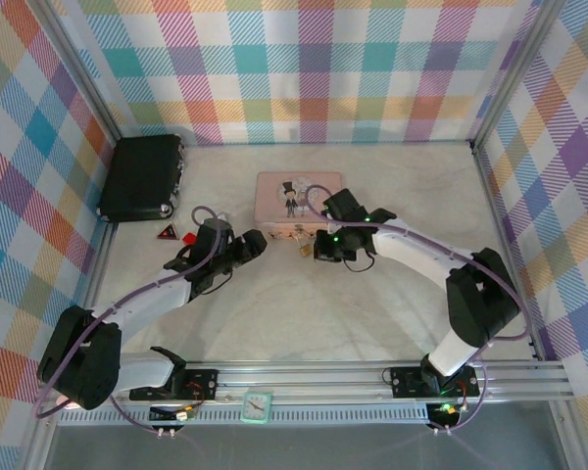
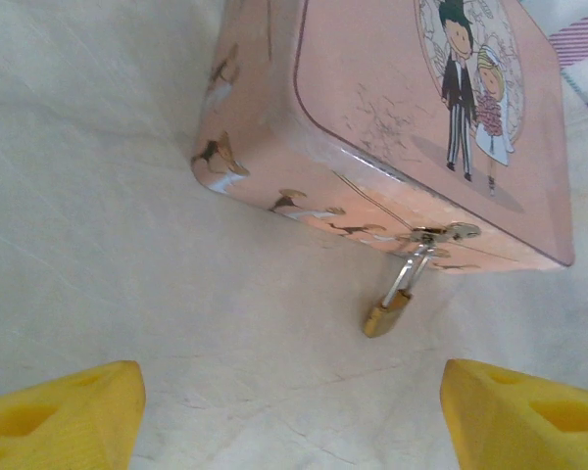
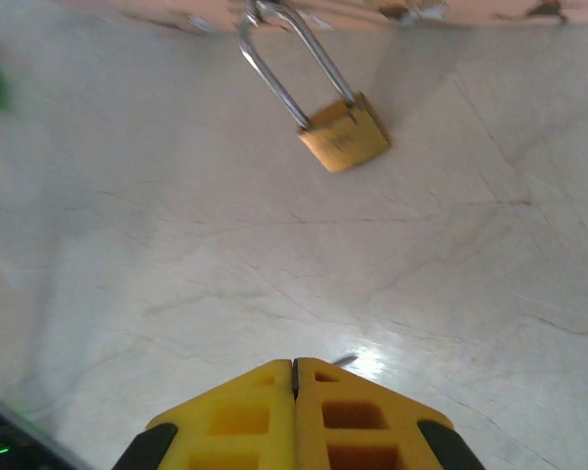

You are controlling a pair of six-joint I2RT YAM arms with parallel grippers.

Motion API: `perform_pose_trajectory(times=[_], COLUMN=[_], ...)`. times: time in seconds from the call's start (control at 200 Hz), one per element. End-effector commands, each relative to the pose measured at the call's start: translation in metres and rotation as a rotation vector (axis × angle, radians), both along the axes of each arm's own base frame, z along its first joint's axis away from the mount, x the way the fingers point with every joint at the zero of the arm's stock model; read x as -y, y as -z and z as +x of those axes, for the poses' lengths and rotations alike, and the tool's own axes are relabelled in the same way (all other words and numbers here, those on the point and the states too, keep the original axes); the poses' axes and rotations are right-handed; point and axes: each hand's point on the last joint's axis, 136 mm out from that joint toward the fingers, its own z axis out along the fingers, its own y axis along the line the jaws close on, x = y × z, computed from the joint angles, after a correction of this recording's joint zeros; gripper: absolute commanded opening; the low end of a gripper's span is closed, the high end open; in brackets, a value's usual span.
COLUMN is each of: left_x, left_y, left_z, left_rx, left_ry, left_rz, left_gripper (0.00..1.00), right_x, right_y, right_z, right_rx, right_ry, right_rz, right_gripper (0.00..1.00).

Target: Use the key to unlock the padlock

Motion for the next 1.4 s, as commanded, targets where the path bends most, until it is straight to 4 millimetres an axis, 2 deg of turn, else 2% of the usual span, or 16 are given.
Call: perform_pose_trajectory(times=[0.0,0.18,0.45,0.595,0.8,0.91,1.145,1.395], left_x=[0.022,0.055,0.068,0.079,0.107,0.109,0.103,0.098], left_y=[-0.011,-0.035,-0.053,-0.050,-0.040,-0.033,-0.040,-0.034], left_z=[0.003,0.002,0.002,0.005,0.007,0.006,0.006,0.004], left_rx=[-0.091,-0.172,-0.215,-0.251,-0.333,-0.352,-0.330,-0.334], left_ry=[-0.032,-0.084,-0.177,-0.199,-0.182,-0.204,-0.229,-0.249], left_rz=[-0.161,-0.389,-0.587,-0.674,-0.775,-0.802,-0.817,-0.808], left_gripper=[0.80,0.82,0.80,0.80,0.79,0.78,0.75,0.66], right_x=[-0.014,-0.013,-0.029,-0.043,-0.058,-0.064,-0.066,-0.066], right_y=[-0.029,-0.048,-0.057,-0.057,-0.059,-0.063,-0.057,-0.055], right_z=[0.002,0.012,0.015,0.011,0.009,0.008,0.006,0.004], right_rx=[0.028,0.089,0.118,0.122,0.156,0.180,0.189,0.190], right_ry=[-0.062,-0.095,-0.127,-0.158,-0.186,-0.202,-0.218,-0.223], right_rz=[0.162,0.185,0.284,0.323,0.359,0.388,0.378,0.382], right_gripper=[0.00,0.00,0.00,0.00,0.00,0.00,0.00,0.00])
